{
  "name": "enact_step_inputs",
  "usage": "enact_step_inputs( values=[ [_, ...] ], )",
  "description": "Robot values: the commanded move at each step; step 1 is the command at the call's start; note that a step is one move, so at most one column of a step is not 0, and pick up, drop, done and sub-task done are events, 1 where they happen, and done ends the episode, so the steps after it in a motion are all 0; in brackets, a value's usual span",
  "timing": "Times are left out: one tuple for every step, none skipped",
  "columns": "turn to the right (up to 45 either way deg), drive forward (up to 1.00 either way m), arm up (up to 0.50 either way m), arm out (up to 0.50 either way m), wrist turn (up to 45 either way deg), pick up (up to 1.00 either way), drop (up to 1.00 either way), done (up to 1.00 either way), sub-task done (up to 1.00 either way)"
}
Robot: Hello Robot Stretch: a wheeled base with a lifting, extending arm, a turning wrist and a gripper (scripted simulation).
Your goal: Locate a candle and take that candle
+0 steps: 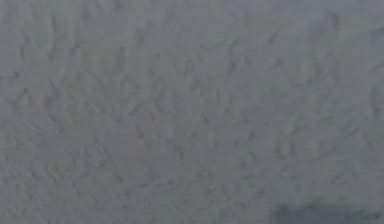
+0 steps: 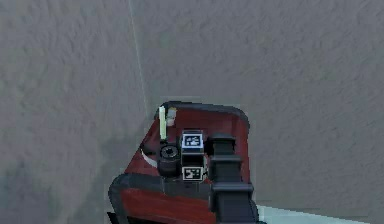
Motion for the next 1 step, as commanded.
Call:
enact_step_inputs(
  values=[
    [0.0,0.00,0.00,0.00,0.0,0.00,0.00,1.00,0.00]
  ],
)
